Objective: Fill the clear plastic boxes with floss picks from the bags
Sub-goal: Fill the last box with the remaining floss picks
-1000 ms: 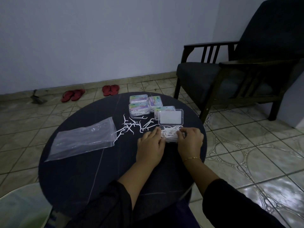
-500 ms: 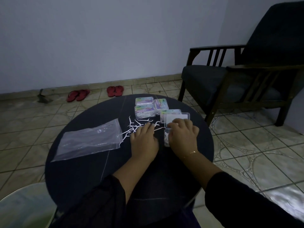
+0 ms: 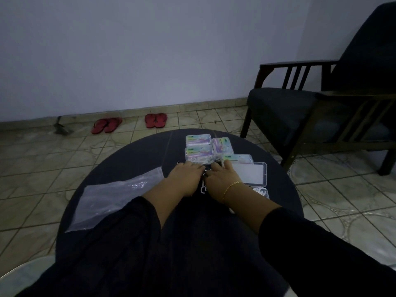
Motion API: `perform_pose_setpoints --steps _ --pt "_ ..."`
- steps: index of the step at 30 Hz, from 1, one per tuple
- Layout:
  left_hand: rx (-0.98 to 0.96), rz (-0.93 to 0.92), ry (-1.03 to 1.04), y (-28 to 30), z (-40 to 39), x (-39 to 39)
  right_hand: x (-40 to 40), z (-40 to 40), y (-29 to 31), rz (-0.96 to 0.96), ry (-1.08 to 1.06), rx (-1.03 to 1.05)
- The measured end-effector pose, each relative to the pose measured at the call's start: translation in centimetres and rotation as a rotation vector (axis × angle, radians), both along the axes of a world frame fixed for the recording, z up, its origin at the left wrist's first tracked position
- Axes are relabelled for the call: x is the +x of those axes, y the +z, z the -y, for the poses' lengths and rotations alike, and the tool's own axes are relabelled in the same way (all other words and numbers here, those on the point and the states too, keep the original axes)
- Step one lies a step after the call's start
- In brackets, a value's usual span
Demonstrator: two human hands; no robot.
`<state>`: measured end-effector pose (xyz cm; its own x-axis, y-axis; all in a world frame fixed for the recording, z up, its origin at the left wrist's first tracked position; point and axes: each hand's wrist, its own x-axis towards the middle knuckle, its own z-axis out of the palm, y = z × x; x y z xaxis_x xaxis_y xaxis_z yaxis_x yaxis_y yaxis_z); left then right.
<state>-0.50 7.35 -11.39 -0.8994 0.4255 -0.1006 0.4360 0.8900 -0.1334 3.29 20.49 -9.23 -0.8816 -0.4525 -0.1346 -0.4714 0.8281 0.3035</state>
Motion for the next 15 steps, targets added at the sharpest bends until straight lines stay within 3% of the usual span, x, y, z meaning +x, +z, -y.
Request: perform_pose_setpoints --steps 6,15 --pt "0.082 -0.009 0.095 -0.2 -0.4 -1.1 -0.5 0.0 0.4 -0.025 0.028 -0.02" --pt "0.046 0.006 0.112 1.1 0.1 0.4 0.2 -0.5 0.7 -0.027 0.099 -0.061"
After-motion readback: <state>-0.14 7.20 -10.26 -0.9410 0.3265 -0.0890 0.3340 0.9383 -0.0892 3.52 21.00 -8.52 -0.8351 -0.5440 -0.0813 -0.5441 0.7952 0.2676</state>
